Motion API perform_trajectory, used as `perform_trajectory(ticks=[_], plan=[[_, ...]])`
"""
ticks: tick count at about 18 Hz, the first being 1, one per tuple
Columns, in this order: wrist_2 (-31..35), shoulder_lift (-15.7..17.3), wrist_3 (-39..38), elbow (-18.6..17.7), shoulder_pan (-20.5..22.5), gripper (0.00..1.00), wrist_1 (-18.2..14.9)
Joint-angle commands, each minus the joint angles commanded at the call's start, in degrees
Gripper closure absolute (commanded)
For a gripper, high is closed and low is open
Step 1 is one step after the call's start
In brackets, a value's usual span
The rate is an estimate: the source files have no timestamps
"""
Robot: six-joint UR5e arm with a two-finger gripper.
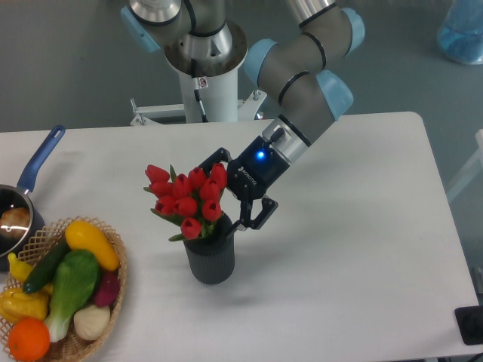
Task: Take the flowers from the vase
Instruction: 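Close the gripper on the tulip stems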
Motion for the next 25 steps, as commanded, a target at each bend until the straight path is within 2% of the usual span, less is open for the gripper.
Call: perform_trajectory(ticks=[5,8,12,15,25], plan=[[0.0,-0.1,0.8,0.0,-0.2,0.2,0.0],[0.0,-0.1,1.0,0.0,-0.2,0.31,0.0],[0.0,-0.1,1.0,0.1,0.1,0.37,0.1],[0.1,-0.2,0.8,0.3,0.2,0.56,0.0],[0.0,-0.4,0.6,0.3,0.4,0.57,0.0]])
